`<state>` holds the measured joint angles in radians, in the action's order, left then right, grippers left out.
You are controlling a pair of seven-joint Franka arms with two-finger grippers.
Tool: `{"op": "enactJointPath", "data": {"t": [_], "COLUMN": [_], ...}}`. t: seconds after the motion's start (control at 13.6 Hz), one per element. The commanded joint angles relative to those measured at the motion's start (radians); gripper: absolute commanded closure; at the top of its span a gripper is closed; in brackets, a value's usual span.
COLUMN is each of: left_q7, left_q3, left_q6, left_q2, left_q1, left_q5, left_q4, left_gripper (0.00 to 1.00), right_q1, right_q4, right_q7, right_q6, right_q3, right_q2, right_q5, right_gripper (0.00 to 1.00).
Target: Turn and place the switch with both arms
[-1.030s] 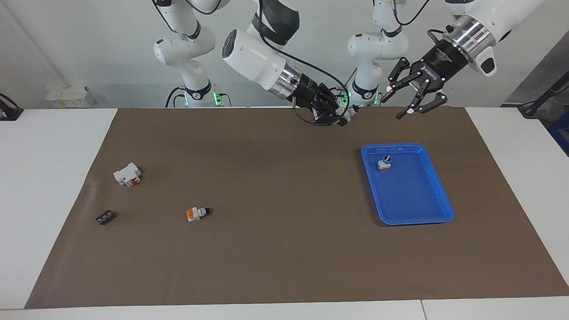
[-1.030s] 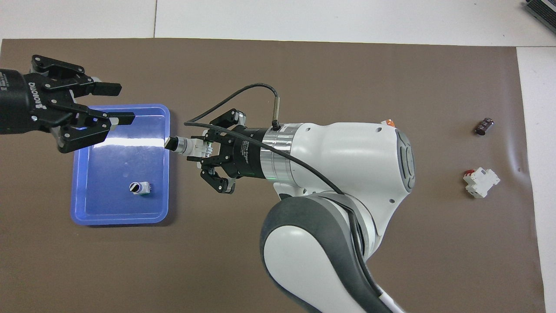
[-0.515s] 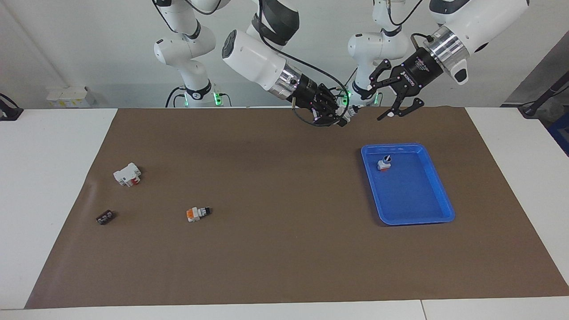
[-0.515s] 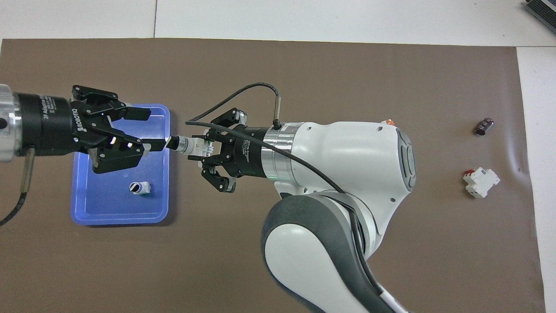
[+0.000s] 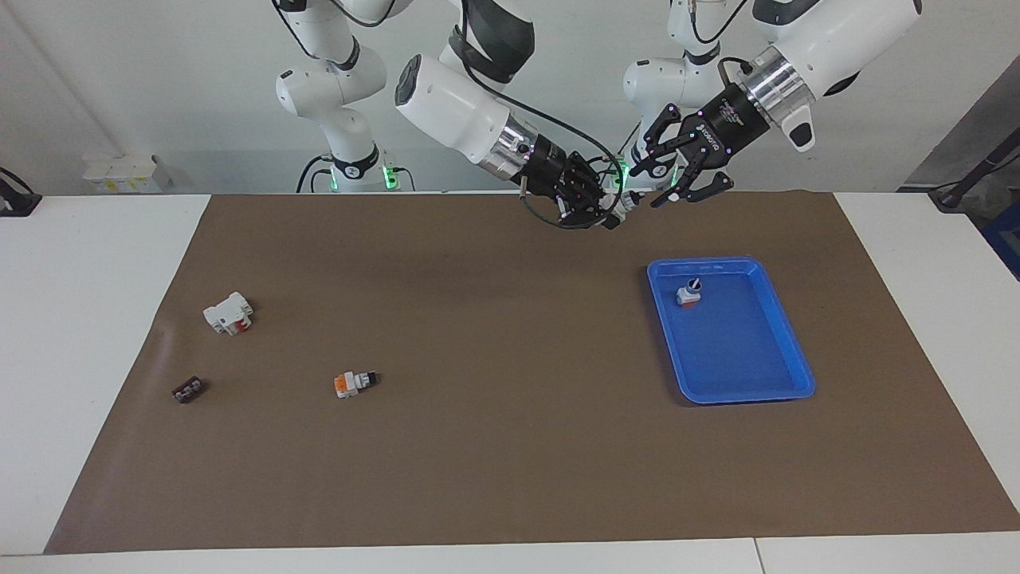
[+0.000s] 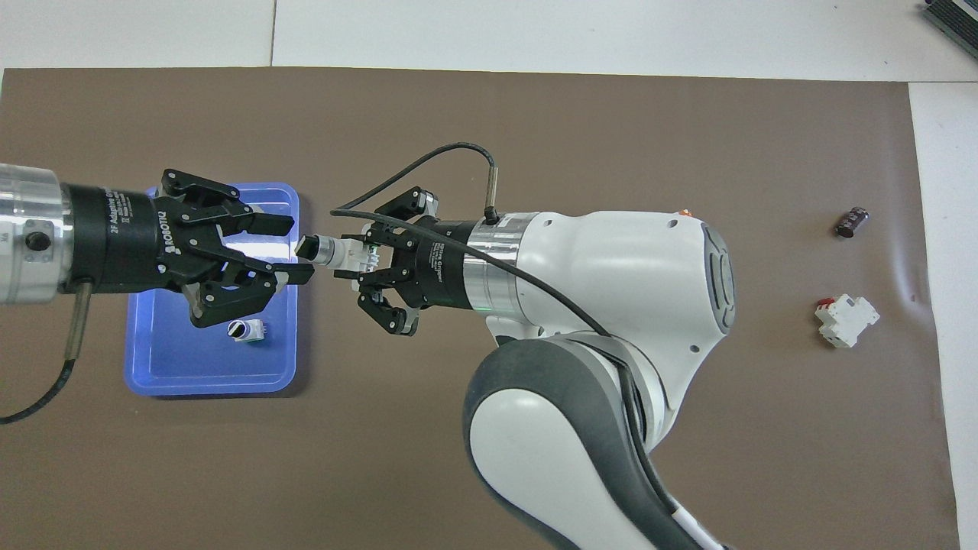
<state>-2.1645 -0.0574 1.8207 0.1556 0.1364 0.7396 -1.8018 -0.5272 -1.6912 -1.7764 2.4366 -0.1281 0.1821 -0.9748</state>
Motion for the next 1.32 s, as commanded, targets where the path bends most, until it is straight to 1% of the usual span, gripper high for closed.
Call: {"op": "enactJointPath", "data": {"t": [0.0,0.22,0.29,0.44,0.59,1.03,1.25], "left_q7": [0.023,0.023,0.023,0.073,0.095,0.129,0.178], "left_q3": [0.010,0.010,0.010,0.008,0.008,-0.002,-0.002], "left_q6": [0.008,0.020,0.020,0.017,0.017,0.022,0.025], "left_q2": [0.036,0.030,0.027,0.024,0.024,0.027,0.030], "left_q1": [0.009,0.011,0.011,0.011,0.011,0.012,0.011], "left_q5": [0.030,0.038,0.044,0.053,0.073,0.075,0.075], "left_q4": [-0.051,-0.057,-0.051,-0.047,-0.047,-0.053,-0.059], "left_gripper": [0.46,0.48,0.52,0.62,0.67,0.71,0.73], "right_q1": [0.013,0.015,0.013,0.015,0.015,0.015,0.013], "right_q4": [0.018,0.018,0.018,0.016,0.018,0.016,0.013], "right_q7": [-0.023,-0.023,-0.023,-0.023,-0.023,-0.023,-0.023], "right_q6": [-0.011,-0.011,-0.011,-0.011,-0.011,-0.011,-0.011], "right_q3": [-0.005,-0.005,-0.005,-0.005,-0.005,-0.005,-0.005], "right_q2": [0.008,0.008,0.008,0.008,0.007,0.007,0.005], "right_q5": [0.028,0.028,0.028,0.028,0.028,0.028,0.028], "right_gripper": [1.00,1.00,1.00,1.00,1.00,1.00,1.00]}}
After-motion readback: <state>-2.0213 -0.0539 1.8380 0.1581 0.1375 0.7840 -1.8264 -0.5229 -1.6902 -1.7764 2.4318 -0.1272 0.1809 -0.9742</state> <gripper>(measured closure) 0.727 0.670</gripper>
